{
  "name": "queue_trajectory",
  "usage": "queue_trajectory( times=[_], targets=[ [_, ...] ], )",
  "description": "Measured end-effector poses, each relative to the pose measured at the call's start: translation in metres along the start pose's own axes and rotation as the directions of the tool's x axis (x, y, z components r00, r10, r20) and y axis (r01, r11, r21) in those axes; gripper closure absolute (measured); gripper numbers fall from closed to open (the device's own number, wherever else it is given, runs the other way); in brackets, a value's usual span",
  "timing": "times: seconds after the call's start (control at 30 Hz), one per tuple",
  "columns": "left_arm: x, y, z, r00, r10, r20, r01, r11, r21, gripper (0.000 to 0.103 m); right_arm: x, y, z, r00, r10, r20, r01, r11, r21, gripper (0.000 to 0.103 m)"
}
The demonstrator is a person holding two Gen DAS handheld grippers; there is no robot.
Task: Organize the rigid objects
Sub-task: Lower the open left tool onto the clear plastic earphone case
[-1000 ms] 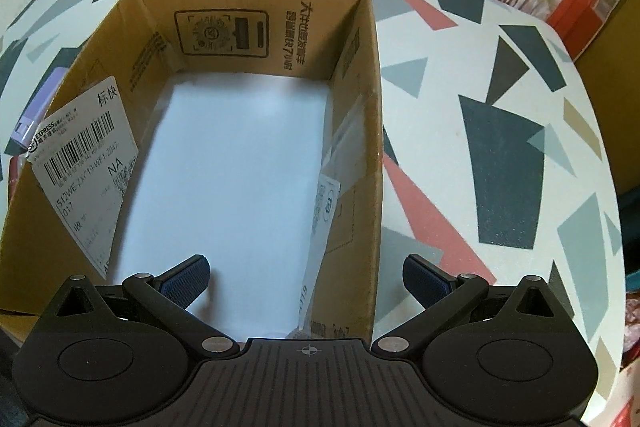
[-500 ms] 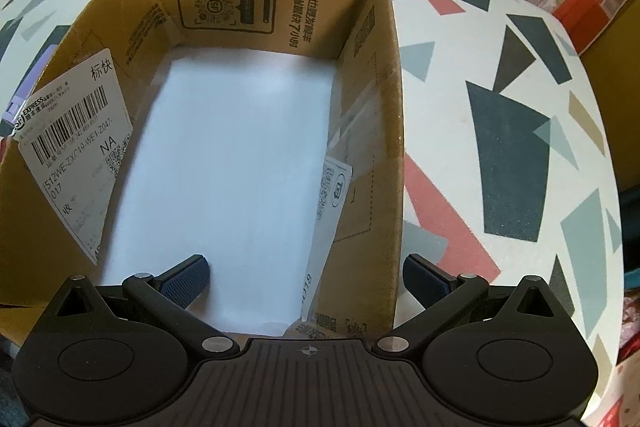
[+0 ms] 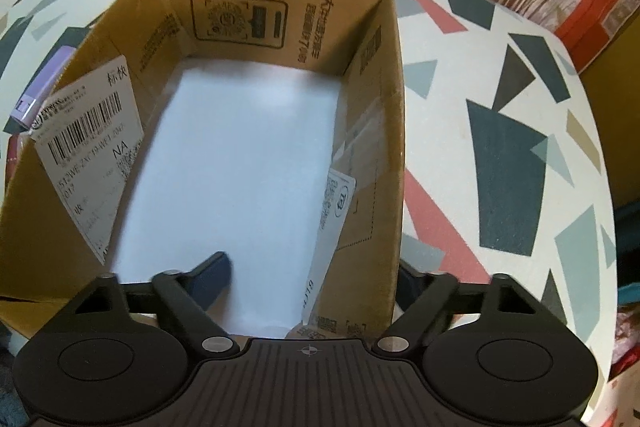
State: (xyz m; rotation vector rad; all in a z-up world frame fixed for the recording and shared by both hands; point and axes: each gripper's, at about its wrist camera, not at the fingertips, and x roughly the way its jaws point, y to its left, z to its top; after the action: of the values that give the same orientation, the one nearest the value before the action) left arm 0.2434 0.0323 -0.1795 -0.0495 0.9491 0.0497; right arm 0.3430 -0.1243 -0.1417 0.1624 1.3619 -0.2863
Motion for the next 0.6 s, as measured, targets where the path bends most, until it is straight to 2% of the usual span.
queue_trajectory(
  times=[0.07,0.2,0.23,0.37,0.6],
  targets=[
    [-0.001,0.0,0.0,1.0,-0.016,0.005,0.016,1.0,0.003,0.005,-0.002,0.0,0.0,1.0,0.002,0.004,-0.002,1.0,0.002,0.037],
    [-0.001,0.002,0.0,1.0,-0.026,0.005,0.026,1.0,-0.003,0.005,-0.002,0.001,0.0,1.0,-0.005,0.002,0.005,1.0,0.005,0.034],
    [-0.002,0.003,0.0,1.0,-0.029,0.005,0.029,1.0,-0.007,0.005,-0.002,0.001,-0.001,1.0,-0.006,0.001,0.006,1.0,0.007,0.03],
    [-0.001,0.002,-0.001,0.999,-0.042,0.002,0.042,0.999,-0.006,0.005,0.0,-0.001,-0.002,1.0,-0.013,-0.007,0.013,1.0,0.014,0.023],
    [-0.001,-0.009,-0.002,0.995,-0.1,-0.005,0.1,0.994,0.032,0.005,0.006,-0.001,-0.002,0.999,-0.028,-0.022,0.029,0.999,0.02,0.005]
  ],
)
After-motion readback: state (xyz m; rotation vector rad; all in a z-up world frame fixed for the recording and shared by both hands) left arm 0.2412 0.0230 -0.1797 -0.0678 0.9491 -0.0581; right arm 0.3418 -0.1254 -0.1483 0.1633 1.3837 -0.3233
